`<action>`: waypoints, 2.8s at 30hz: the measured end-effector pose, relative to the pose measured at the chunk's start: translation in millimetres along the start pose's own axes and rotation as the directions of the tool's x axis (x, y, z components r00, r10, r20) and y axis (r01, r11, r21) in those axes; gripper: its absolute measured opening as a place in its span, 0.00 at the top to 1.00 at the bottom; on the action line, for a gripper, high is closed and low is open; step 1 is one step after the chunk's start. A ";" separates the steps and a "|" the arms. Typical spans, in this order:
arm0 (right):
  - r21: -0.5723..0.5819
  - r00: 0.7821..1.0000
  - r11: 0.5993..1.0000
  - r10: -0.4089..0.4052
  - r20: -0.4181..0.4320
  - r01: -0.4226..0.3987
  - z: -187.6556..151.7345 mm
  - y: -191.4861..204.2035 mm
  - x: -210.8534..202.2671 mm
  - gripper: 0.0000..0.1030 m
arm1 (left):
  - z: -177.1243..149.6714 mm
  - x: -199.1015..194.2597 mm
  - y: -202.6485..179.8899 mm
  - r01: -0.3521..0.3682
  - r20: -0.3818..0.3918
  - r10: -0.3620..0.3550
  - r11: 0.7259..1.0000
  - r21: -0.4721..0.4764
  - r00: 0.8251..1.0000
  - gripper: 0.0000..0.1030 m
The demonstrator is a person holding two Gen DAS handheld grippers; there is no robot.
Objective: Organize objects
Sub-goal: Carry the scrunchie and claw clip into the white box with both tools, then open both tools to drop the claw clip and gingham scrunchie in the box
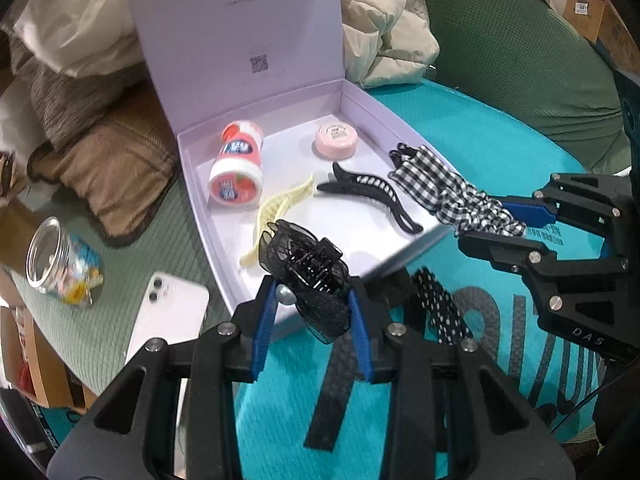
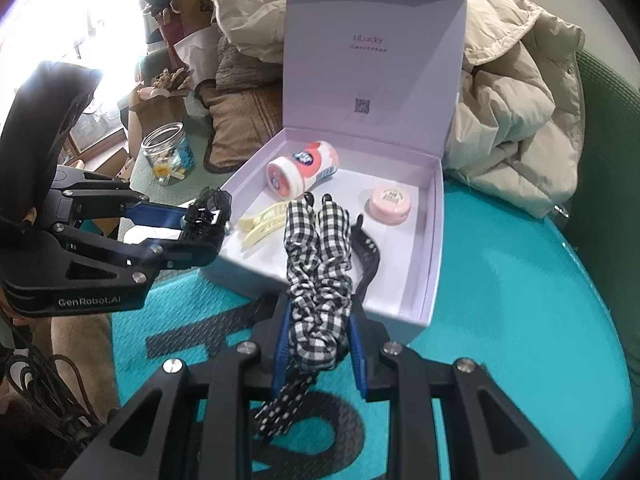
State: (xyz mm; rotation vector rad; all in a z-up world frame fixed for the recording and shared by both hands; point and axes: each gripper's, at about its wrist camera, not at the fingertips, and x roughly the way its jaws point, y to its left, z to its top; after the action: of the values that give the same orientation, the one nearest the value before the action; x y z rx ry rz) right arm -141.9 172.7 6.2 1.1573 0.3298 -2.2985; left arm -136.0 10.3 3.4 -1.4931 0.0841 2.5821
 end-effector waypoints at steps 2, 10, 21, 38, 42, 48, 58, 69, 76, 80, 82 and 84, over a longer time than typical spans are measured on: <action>0.002 1.000 1.000 -0.001 -0.002 0.001 7.2 -5.6 4.2 0.75 | 6.5 5.6 -1.0 0.003 -0.001 -0.003 1.000 0.010 1.000 0.68; 0.001 1.000 1.000 -0.014 -0.007 0.014 26.3 -20.9 21.2 0.75 | 22.1 31.9 -2.0 0.005 -0.010 -0.004 0.999 0.043 1.000 0.68; 0.016 0.999 0.999 -0.032 -0.028 0.033 44.3 -41.2 48.3 0.75 | 43.3 69.9 -6.9 0.008 -0.048 -0.003 0.994 0.106 0.999 0.68; 0.009 0.995 0.999 -0.053 -0.081 0.053 61.8 -55.1 88.3 0.75 | 51.0 108.9 -8.7 0.037 -0.132 -0.021 0.992 0.120 0.991 0.68; 0.007 0.994 0.998 -0.063 -0.092 0.063 64.2 -57.2 95.8 0.75 | 52.4 113.2 -10.4 0.029 -0.139 -0.011 0.991 0.128 0.990 0.68; -0.002 0.991 0.997 -0.083 -0.108 0.084 68.0 -60.5 106.9 0.75 | 54.2 120.7 -11.4 0.039 -0.160 -0.020 0.993 0.116 0.987 0.68; 0.010 0.986 0.995 -0.094 -0.135 0.096 72.7 -67.3 124.4 0.75 | 55.7 123.7 -10.8 0.060 -0.161 -0.046 0.995 0.081 0.986 0.68; 0.037 0.985 0.994 -0.095 -0.147 0.101 71.8 -68.6 131.5 0.73 | 59.0 122.2 -11.2 0.058 -0.150 -0.053 0.998 0.028 0.987 0.66; 0.040 0.983 0.993 -0.099 -0.156 0.107 73.8 -67.8 128.6 0.67 | 64.3 116.0 -11.7 0.061 -0.153 -0.061 0.998 -0.004 0.986 0.59; 0.041 0.982 0.992 -0.110 -0.153 0.118 75.9 -67.7 122.9 0.67 | 68.8 107.9 -14.4 0.048 -0.136 -0.049 0.999 -0.008 0.989 0.54; 0.038 0.983 0.992 -0.114 -0.146 0.121 77.4 -66.9 117.4 0.66 | 71.2 102.7 -15.4 0.047 -0.128 -0.048 0.999 -0.013 0.991 0.50; 0.038 0.983 0.992 -0.118 -0.137 0.124 78.9 -66.4 111.9 0.64 | 73.7 95.4 -16.8 0.046 -0.115 -0.047 0.999 -0.015 0.992 0.48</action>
State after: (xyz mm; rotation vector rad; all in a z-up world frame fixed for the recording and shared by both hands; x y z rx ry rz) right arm -286.4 152.8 -37.3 1.3538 0.4099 -2.3476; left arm -243.1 46.5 -41.7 -1.6286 0.0465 2.4636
